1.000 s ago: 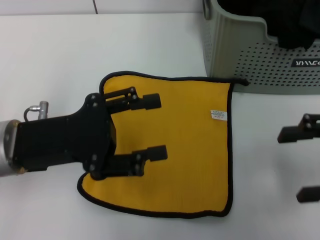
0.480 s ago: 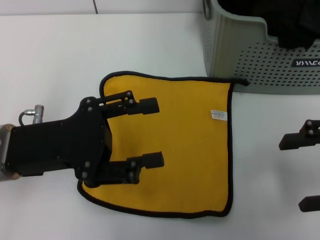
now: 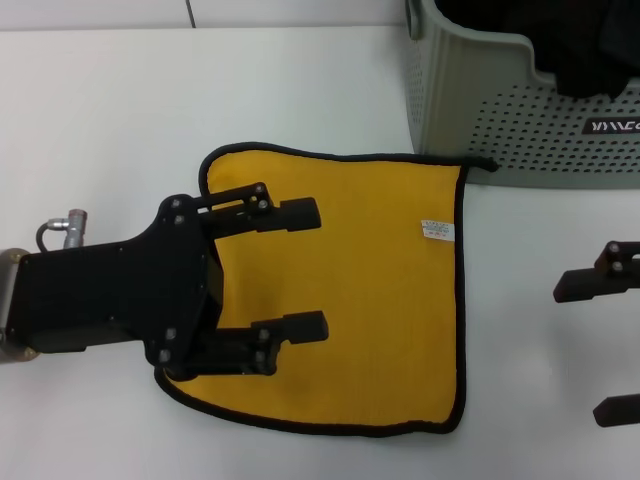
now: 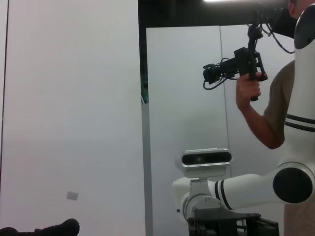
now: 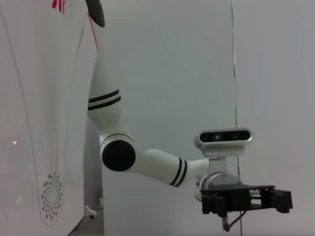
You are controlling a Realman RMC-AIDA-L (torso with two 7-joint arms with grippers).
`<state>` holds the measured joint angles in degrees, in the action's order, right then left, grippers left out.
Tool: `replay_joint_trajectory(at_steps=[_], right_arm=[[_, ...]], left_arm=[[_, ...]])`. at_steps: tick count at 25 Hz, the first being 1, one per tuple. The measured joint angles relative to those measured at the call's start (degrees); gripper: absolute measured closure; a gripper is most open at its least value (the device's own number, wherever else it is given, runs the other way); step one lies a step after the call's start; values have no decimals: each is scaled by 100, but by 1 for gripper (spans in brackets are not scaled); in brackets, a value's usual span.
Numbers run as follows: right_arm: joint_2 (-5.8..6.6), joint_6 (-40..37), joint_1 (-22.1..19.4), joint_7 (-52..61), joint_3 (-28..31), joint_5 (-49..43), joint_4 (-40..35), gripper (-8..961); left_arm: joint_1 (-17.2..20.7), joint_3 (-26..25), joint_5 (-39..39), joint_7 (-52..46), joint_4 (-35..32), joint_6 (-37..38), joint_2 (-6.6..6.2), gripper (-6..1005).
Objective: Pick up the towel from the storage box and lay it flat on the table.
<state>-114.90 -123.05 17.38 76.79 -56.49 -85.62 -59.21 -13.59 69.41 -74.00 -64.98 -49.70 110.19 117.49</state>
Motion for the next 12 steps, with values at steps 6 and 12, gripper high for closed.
replay_joint_trajectory(at_steps=[6, 12], right_arm=[[-36, 74, 152, -65, -35, -18, 104, 227], [-112, 858, 684, -439, -330, 7, 748, 227]], left_arm=[[-3, -19, -1, 2, 4, 79, -47, 258], [12, -42, -56, 7, 37, 133, -262, 258]])
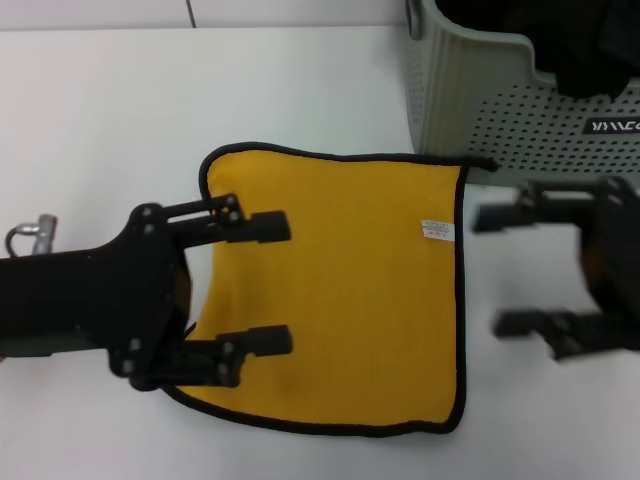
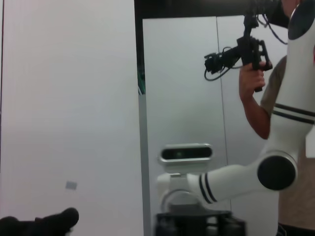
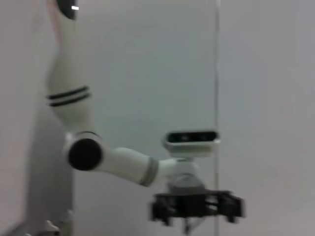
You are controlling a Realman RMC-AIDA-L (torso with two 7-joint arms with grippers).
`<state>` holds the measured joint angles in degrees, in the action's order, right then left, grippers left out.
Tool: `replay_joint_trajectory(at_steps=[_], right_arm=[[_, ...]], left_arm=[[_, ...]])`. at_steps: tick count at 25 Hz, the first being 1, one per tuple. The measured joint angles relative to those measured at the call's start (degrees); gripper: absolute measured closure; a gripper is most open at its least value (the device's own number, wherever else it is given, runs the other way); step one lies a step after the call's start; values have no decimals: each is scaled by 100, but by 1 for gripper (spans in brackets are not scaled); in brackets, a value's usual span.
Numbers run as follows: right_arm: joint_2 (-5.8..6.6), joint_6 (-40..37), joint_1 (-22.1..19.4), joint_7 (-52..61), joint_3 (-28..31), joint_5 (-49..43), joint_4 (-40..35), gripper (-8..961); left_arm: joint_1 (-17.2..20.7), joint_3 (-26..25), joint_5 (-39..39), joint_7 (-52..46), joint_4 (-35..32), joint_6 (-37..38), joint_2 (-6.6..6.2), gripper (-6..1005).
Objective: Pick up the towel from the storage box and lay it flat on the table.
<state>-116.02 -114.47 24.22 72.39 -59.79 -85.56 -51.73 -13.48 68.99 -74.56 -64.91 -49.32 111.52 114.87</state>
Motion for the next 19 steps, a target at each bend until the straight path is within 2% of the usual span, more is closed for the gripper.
replay_joint_trajectory(at_steps=[3, 6, 19], right_arm=[[-1, 514, 299, -193, -258, 13, 365, 227], [0, 735, 466, -375, -537, 12, 550, 227], [-17, 862, 535, -458, -1053, 106, 582, 227]], left_arm=[[14, -4, 14, 8, 90, 58, -80, 258], [-13, -14, 34, 10, 166, 92, -98, 258], [-38, -155, 7, 105, 441, 98, -27, 258]])
